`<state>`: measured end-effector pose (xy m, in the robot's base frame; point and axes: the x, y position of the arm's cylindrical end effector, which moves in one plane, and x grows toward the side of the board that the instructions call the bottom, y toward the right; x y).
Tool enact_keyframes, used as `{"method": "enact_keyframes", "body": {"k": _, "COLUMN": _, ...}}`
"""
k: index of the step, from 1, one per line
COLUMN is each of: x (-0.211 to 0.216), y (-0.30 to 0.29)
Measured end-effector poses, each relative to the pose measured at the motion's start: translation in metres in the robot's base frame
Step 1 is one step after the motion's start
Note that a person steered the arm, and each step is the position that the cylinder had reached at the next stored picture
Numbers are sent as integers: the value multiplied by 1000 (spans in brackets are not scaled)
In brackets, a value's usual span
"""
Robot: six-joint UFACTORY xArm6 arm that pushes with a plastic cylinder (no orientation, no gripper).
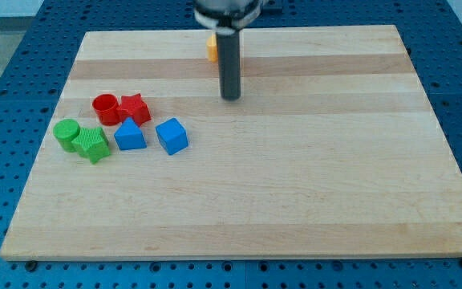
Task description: Push the yellow heart slightly towards left
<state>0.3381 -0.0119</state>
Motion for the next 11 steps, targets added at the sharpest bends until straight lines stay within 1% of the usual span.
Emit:
{"method": "enact_keyframes", "body": {"k": 1, "x": -40, "y": 6}}
{"method": "enact_keyframes", "body": {"k": 2, "x": -40, "y": 6}}
{"method": "enact_keyframes", "body": {"k": 3, "x": -51, "y": 25}}
{"method": "enact_keyframes", "body": {"k": 4, "x": -69, "y": 31}}
{"method": "enact_keyframes", "body": {"k": 5, "x": -77, "y": 23}}
{"method": "enact_keyframes", "body": {"k": 6, "x": -81, "y": -12}}
{"method": "enact_keyframes", "body": {"k": 7, "x": -103, "y": -20}}
{"method": "enact_keyframes", "body": {"k": 8, "x": -105, "y": -24}}
{"method": "enact_keyframes", "body": {"k": 9, "x": -101, "y": -100}}
{"method": "enact_keyframes", "body": {"k": 11, "x": -136, "y": -96}}
